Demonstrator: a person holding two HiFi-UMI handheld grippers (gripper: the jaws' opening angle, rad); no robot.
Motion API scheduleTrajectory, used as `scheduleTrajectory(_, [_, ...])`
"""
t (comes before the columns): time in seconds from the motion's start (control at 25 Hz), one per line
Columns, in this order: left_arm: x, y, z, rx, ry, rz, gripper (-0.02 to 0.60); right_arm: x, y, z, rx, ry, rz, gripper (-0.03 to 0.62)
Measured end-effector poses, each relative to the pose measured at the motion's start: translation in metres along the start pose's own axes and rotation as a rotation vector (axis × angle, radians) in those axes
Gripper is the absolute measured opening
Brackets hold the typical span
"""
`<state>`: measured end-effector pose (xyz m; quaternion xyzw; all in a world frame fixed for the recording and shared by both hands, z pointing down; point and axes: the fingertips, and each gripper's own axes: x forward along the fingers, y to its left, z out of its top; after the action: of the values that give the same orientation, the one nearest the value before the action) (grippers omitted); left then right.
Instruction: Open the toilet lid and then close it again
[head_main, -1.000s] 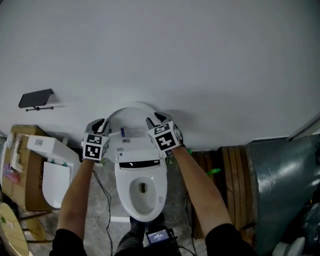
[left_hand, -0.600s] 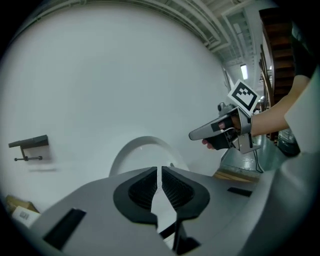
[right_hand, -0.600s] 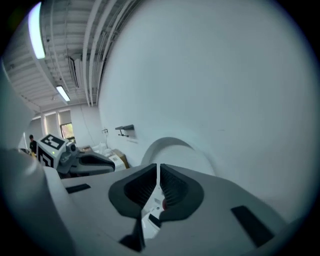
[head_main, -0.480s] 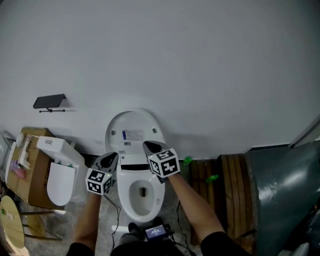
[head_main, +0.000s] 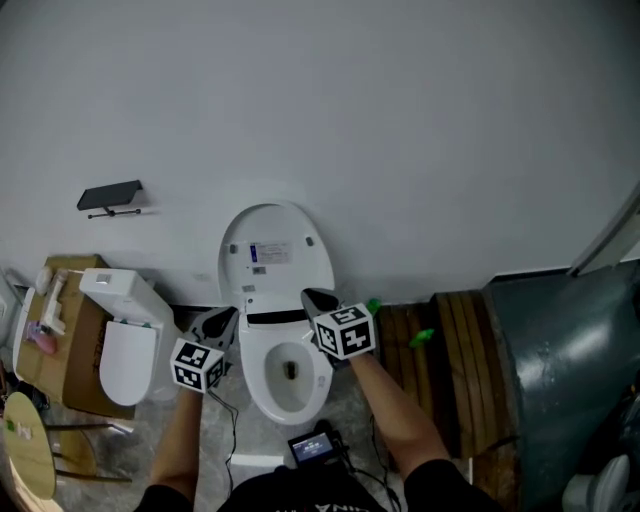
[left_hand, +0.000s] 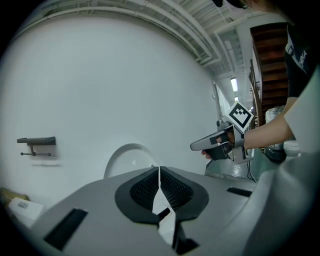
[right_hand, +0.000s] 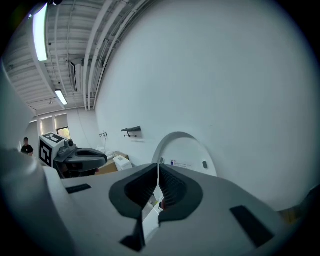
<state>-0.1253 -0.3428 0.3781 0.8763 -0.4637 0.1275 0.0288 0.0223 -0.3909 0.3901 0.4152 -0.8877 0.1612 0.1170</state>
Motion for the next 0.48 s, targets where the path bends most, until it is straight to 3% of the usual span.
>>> scheduleTrajectory(0.48, [-0.091, -0.022, -0.012, 0.024, -0.010, -0.071, 0.010, -0.055, 0.092, -0.031, -0.052, -0.009, -0.116, 0.020])
